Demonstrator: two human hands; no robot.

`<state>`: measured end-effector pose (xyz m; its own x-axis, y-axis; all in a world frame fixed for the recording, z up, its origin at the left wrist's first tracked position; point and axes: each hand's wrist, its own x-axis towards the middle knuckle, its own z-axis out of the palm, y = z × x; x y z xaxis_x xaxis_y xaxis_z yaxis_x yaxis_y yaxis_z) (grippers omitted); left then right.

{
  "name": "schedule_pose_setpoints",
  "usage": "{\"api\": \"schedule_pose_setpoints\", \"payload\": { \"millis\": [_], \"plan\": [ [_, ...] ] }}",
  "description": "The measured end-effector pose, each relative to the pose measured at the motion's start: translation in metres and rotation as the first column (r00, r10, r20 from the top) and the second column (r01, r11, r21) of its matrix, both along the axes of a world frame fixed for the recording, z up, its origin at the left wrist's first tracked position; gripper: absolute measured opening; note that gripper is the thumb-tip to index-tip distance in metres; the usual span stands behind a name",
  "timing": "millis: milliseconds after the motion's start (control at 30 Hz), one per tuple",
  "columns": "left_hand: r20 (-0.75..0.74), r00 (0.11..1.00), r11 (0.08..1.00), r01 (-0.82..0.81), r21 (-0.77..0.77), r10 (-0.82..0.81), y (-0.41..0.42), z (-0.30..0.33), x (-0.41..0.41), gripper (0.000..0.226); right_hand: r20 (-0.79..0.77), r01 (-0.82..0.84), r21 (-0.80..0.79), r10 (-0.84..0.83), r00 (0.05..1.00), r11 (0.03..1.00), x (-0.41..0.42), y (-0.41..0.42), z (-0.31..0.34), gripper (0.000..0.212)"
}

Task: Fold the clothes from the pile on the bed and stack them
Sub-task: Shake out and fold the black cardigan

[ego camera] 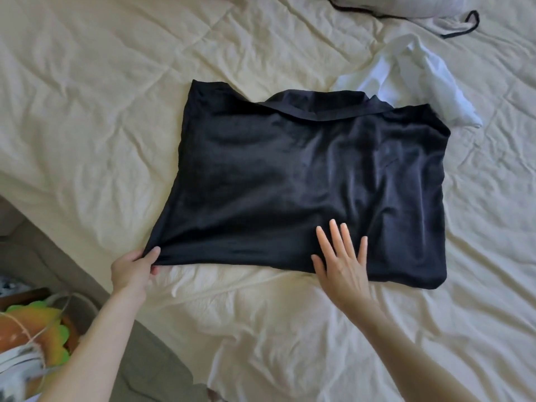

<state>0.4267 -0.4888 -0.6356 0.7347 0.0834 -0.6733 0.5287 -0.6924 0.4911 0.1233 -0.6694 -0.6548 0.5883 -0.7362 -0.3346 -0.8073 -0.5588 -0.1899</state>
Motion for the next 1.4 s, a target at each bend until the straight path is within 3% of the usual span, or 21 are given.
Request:
{"api": "schedule_pose_setpoints", "payload": {
  "millis": [133,267,400,500,567,633,733,833,967,1067,1133,1167,1233,1300,1400],
  "plan": [
    [-0.190,0.929,0.937,-0.338,-0.083,0.318,0.006,0.001,-0.016,0.018,0.090,-0.176,-0.056,0.181,0.979,0.983,0.029,0.039,0.008,0.048],
    [-0.306,0.840,0.856,-0.502,-0.123,0.448,0.005,0.005,-0.025,0.020,0.034,-0.233,0.059,0.231,0.972,0.971,0.045,0.066,0.004,0.051],
    [-0.227,0.846,0.832,-0.524,-0.182,0.483,-0.006,0.013,-0.029,0.017,-0.098,-0.216,0.232,0.243,0.965,0.949,0.049,0.068,-0.003,0.055],
    [-0.114,0.865,0.824,-0.500,-0.267,0.488,-0.015,0.027,-0.042,0.020,-0.040,-0.184,0.317,0.207,0.977,0.930,0.050,0.064,-0.004,0.052],
    [-0.013,0.893,0.848,-0.431,-0.310,0.449,-0.026,0.039,-0.053,0.009,0.092,-0.086,0.432,0.051,0.994,0.898,0.052,0.058,0.003,0.046],
    [0.106,0.932,0.887,-0.290,-0.360,0.348,-0.047,0.054,-0.065,0.004,0.179,0.131,0.636,-0.311,0.934,0.761,0.052,0.046,0.020,0.037],
    [0.378,0.925,0.935,0.101,-0.341,0.039,-0.097,0.077,-0.092,0.008,0.101,0.306,0.891,-0.802,0.589,0.337,0.038,0.017,0.049,0.023],
    [0.619,0.739,0.802,0.526,-0.283,-0.266,-0.159,0.095,-0.140,0.004,0.026,0.249,0.964,-0.963,0.267,0.095,-0.001,-0.022,0.066,0.021],
    [0.800,0.316,0.429,0.899,-0.081,-0.510,-0.220,0.096,-0.230,0.005,0.023,0.171,0.985,-0.997,-0.068,0.011,-0.062,-0.063,0.074,0.035],
    [0.779,0.021,0.045,0.999,0.010,-0.627,-0.230,0.069,-0.296,0.009,0.023,0.220,0.975,-0.983,-0.181,-0.018,-0.107,-0.074,0.071,0.044],
    [0.615,-0.139,-0.155,0.988,0.027,-0.776,-0.221,0.045,-0.323,0.025,0.011,0.305,0.951,-0.982,-0.191,-0.048,-0.130,-0.073,0.067,0.046],
    [0.536,-0.192,-0.200,0.979,0.044,-0.822,-0.214,0.033,-0.329,0.031,0.022,0.359,0.932,-0.985,-0.171,-0.042,-0.139,-0.071,0.063,0.042],
    [0.485,-0.212,-0.204,0.977,0.070,-0.849,-0.193,0.021,-0.324,0.039,0.061,0.465,0.885,-0.995,-0.076,0.019,-0.146,-0.068,0.056,0.030],
    [0.509,-0.231,-0.153,0.970,0.190,-0.829,-0.174,0.017,-0.308,0.040,0.090,0.546,0.835,-0.996,-0.018,0.066,-0.149,-0.071,0.046,0.015],
    [0.440,-0.224,-0.048,0.925,0.376,-0.870,-0.146,0.007,-0.275,0.051,0.077,0.633,0.772,-0.997,-0.012,0.052,-0.150,-0.080,0.030,0.009]
  ]
}}
